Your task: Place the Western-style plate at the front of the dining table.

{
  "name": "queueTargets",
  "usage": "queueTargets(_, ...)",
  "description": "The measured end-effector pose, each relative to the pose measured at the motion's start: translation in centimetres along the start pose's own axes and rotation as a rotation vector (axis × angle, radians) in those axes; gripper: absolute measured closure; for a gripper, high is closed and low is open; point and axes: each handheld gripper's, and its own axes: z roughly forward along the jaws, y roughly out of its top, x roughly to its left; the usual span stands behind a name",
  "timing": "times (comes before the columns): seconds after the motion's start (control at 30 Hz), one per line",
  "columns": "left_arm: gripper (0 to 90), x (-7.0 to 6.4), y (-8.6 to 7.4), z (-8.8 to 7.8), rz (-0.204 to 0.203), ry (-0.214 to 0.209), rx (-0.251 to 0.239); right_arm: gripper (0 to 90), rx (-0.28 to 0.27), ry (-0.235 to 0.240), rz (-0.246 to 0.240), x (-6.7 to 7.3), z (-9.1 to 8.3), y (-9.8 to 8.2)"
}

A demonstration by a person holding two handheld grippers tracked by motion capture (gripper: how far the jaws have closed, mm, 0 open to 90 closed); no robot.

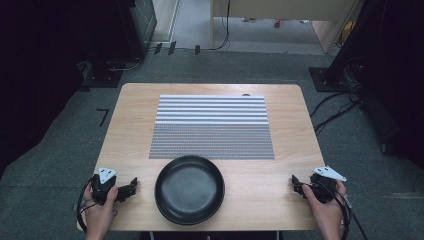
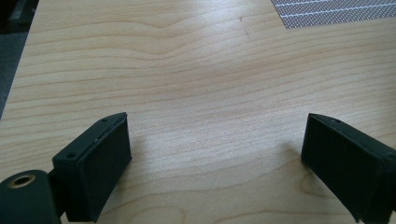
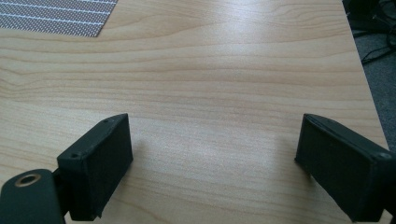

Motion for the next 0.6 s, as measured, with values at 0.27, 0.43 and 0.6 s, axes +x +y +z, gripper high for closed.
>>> queueTargets(0.27,7.0,0.3,0.1,-0.3,-0.025,0.003,0.009,9.6,0.000,-0.001,0.002,0.0,0.0,0.0)
queueTargets(0.43,7.0,0.1,0.4,-0.8,-0.060,-0.037,-0.020,9.7,0.007,-0.009,0.008,0.1,-0.1,0.0)
queueTargets(0.6,7.0,-0.7,0.7,-1.2,-0.051,-0.049,-0.038,9.8,0.009,-0.021,0.000,0.4,-0.3,0.2)
